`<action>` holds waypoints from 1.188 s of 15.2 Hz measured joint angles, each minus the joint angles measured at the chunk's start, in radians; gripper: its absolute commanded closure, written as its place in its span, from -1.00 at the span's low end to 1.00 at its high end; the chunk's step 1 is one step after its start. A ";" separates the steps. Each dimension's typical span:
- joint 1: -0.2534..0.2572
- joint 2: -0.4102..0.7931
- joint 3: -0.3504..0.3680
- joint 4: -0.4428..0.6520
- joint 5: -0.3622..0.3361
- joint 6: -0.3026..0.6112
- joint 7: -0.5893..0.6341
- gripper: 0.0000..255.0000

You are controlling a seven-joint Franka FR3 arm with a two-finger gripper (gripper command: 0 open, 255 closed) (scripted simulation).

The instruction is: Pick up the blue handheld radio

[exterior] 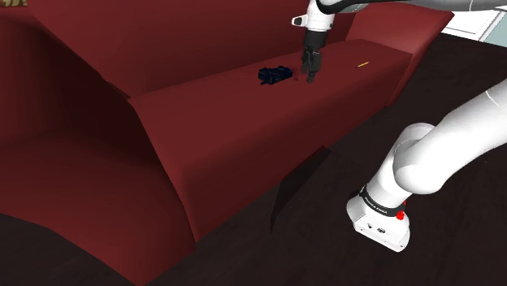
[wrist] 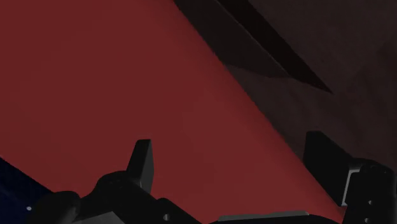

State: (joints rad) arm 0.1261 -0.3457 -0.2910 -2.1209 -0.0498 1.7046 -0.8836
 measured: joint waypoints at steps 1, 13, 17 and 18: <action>0.012 0.034 -0.008 0.024 0.004 0.012 -0.052 -1.00; 0.068 0.483 -0.036 0.447 0.105 0.047 -0.658 -1.00; 0.067 0.508 -0.031 0.432 0.113 0.088 -0.690 -1.00; 0.067 0.512 -0.032 0.424 0.114 0.099 -0.694 -1.00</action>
State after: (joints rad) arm 0.1926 0.1659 -0.3225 -1.6969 0.0641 1.8034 -1.5773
